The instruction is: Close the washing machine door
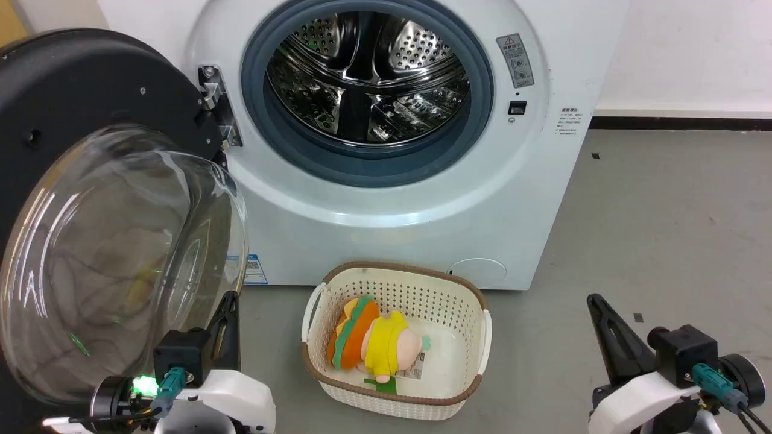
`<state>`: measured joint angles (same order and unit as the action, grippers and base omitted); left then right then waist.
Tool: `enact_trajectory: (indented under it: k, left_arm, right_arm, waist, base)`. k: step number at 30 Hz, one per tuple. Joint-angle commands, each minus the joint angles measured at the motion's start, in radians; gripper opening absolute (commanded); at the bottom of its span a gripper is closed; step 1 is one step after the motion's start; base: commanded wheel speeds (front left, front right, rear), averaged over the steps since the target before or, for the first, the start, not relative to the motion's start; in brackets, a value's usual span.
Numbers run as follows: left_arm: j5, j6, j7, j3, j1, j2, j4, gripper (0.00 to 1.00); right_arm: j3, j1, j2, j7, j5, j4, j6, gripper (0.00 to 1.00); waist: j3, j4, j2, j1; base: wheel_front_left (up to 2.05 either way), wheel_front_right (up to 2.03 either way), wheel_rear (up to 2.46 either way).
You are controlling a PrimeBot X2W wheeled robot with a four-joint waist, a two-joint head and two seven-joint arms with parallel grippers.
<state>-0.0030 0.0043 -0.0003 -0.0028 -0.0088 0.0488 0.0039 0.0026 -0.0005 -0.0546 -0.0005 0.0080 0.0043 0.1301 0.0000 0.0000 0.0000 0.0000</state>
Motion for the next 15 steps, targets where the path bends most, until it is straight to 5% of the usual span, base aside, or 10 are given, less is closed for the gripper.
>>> enact_trajectory:
  k: [1, 15]
  left_arm:
    - [0.003, -0.004, 0.000, 0.003, 0.009, 0.001, -0.004, 0.00]
    - [0.003, -0.004, 0.000, 0.003, 0.009, 0.001, -0.004, 0.00]
  right_arm:
    - [-0.003, 0.001, 0.004, 0.000, -0.008, -0.004, 0.001, 0.00]
    - [-0.003, 0.001, 0.004, 0.000, -0.008, -0.004, 0.001, 0.00]
  waist:
    - [0.000, 0.000, 0.0000, 0.0000]
    - [0.000, 0.000, 0.0000, 0.0000]
  base:
    - [0.00, 0.00, 0.00]
    - [0.00, 0.00, 0.00]
